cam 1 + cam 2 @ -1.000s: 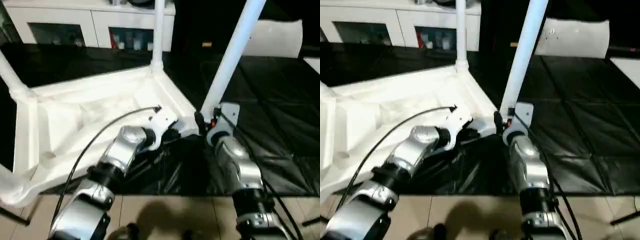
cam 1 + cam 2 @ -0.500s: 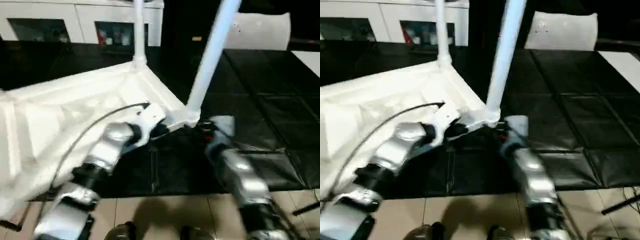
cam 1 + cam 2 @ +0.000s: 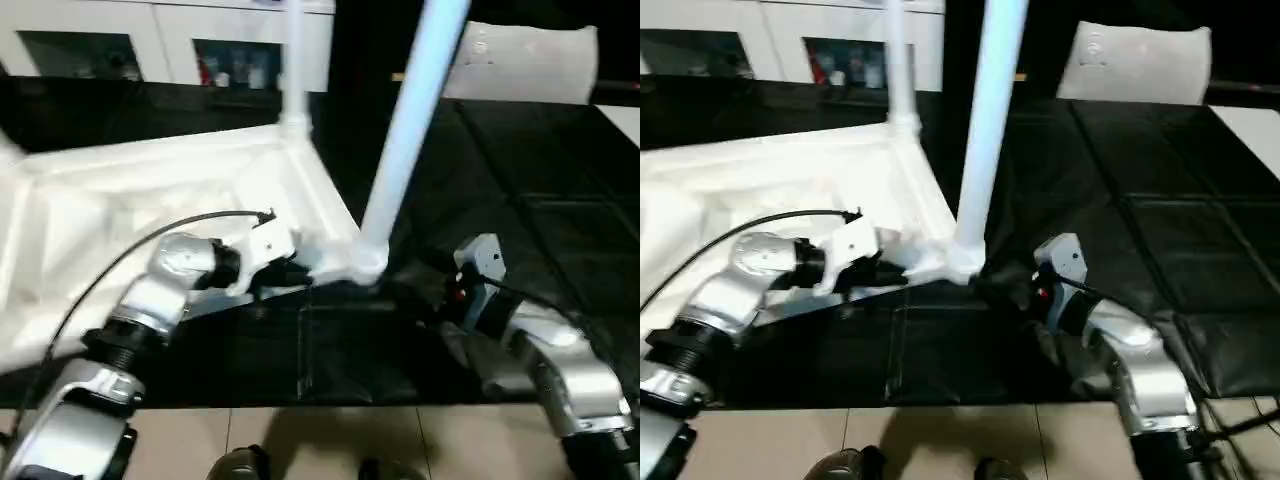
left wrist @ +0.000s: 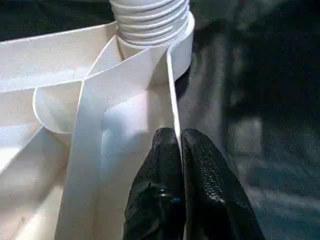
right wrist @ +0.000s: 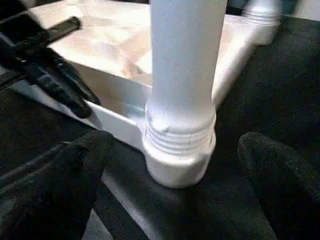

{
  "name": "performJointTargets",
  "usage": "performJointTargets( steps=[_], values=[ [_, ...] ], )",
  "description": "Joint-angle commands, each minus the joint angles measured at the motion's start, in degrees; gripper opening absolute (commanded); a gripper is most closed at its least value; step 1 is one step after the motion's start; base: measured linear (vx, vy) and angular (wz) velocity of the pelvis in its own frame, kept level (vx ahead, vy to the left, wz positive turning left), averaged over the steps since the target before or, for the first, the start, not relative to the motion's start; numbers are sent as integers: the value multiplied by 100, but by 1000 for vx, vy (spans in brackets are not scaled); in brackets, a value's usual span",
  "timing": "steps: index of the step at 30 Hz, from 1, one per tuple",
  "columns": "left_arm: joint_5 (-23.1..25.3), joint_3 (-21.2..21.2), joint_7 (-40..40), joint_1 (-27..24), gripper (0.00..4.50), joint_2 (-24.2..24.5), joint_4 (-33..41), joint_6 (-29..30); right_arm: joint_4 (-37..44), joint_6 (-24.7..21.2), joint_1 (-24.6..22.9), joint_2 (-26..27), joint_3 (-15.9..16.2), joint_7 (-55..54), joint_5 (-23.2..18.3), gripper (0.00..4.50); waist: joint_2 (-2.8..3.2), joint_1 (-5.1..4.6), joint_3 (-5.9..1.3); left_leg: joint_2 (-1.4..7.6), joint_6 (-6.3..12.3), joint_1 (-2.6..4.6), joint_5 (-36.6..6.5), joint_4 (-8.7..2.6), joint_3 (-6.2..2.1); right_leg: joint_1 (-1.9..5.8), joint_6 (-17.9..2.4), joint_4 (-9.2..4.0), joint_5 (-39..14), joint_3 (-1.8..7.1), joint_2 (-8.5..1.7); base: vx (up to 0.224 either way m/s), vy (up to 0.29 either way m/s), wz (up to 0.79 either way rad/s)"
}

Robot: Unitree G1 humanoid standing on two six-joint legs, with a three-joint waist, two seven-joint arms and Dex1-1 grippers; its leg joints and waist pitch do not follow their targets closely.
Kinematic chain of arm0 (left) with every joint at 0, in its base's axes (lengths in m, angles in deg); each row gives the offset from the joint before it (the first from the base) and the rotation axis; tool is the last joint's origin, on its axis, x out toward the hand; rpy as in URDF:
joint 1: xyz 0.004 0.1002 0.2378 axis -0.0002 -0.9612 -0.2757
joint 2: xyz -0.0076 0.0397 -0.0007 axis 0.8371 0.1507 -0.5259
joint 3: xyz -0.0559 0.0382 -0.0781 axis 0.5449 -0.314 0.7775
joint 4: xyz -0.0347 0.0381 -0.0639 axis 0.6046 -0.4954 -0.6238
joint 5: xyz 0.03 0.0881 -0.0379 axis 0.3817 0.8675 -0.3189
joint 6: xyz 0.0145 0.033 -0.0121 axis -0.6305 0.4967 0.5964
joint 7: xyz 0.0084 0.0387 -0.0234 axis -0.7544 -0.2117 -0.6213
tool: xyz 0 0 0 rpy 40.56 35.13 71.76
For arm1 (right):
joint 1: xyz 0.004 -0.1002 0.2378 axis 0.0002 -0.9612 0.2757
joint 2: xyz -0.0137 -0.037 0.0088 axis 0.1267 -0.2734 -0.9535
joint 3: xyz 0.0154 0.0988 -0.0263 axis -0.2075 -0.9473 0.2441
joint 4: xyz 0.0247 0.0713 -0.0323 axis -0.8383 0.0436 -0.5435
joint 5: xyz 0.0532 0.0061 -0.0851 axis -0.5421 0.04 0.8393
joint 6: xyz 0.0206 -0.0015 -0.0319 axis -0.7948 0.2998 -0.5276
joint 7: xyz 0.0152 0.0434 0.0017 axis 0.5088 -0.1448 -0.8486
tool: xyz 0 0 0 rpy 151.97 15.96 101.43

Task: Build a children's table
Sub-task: Rotate leg to tighten

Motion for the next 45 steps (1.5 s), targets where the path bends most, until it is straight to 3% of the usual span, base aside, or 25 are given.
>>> performJointTargets(
  steps=[1, 6, 11, 13, 15, 17, 20, 25, 26, 28, 31, 37, 40, 45],
  values=[
    [149, -471, 555, -1, 0, 63, -148, -159, 15, 20, 123, -187, 141, 341, -33, 448, -21, 25, -437, 469, 101, 275, -1967, -411, -201, 71, -1125, -373, -1733, 259, -264, 0, 0, 0],
    [200, -684, 995, 125, 0, 166, -213, -393, -238, 177, 380, -379, 423, 739, 187, 448, -47, 72, -458, 474, 171, 237, -1545, -396, -175, 126, -1214, -271, -1214, 241, -246, 0, 0, 0],
    [287, -784, 1261, 229, 0, 188, -316, -616, -378, 165, 543, -520, 664, 1293, 183, 448, -57, 139, -450, 478, 149, 251, -1637, -398, -172, 131, -1208, -271, -1277, 240, -245, 0, 0, 0],
    [269, -836, 1432, 298, 0, 187, -374, -679, -637, 253, 709, -537, 817, 1479, 261, 448, -52, 138, -427, 479, 20, 252, -1879, -424, -185, 121, -1155, -303, -1567, 238, -249, 0, 0, 0],
    [261, -855, 1465, 341, 0, 174, -422, -742, -844, 371, 827, -515, 888, 1531, 331, 414, -62, 150, -430, 486, -53, 277, -2030, -420, -186, 103, -1139, -325, -1705, 246, -268, 0, 0, 0],
    [263, -854, 1457, 360, 0, 165, -452, -787, -933, 422, 879, -494, 905, 1538, 356, 414, -53, 147, -428, 481, -121, 279, -2108, -426, -195, 94, -1132, -330, -1784, 241, -262, 0, 0, 0],
    [376, -777, 1004, 415, 0, 99, -582, -927, -976, 432, 935, -465, 903, 1549, 355, 373, -49, 157, -423, 492, -161, 291, -2224, -439, -201, 89, -1107, -334, -1812, 246, -256, 0, 0, 0],
    [244, -587, 882, 415, 0, 32, -679, -595, -960, 471, 894, -423, 894, 1585, 314, 373, -42, 171, -401, 494, -261, 295, -2496, -455, -220, 75, -1031, -380, -2190, 246, -273, 0, 0, 0],
    [240, -590, 900, 411, 44, 39, -670, -586, -966, 491, 881, -418, 900, 1584, 318, 367, -45, 171, -399, 496, -283, 289, -2550, -461, -236, 78, -998, -389, -2298, 244, -286, 0, 0, 0],
    [297, -597, 816, 421, 55, 49, -692, -620, -986, 520, 859, -405, 911, 1581, 311, 367, -44, 168, -399, 499, -315, 287, -2595, -470, -247, 72, -963, -395, -2308, 244, -286, 0, 0, 0],
    [381, -602, 688, 453, 55, 33, -776, -656, -992, 522, 853, -391, 913, 1572, 309, 367, -47, 146, -410, 500, -294, 261, -2521, -473, -258, 93, -954, -382, -2204, 246, -295, 0, 0, 0],
    [450, -591, 565, 528, 55, -19, -906, -613, -1031, 561, 869, -362, 904, 1574, 338, 367, -38, 142, -393, 499, -263, 288, -2577, -466, -241, 62, -1012, -404, -2266, 249, -287, 0, 0, 0],
    [370, -537, 608, 533, 21, -46, -902, -562, -1039, 573, 873, -361, 903, 1568, 343, 367, -38, 138, -391, 499, -315, 294, -2717, -474, -252, 54, -966, -421, -2431, 247, -290, 0, 0, 0],
    [200, -429, 744, 527, 3, -94, -882, -601, -1048, 588, 876, -368, 903, 1565, 355, 367, -47, 147, -393, 503, -319, 286, -2737, -478, -262, 51, -923, -431, -2533, 248, -303, 0, 0, 0]
  ],
)
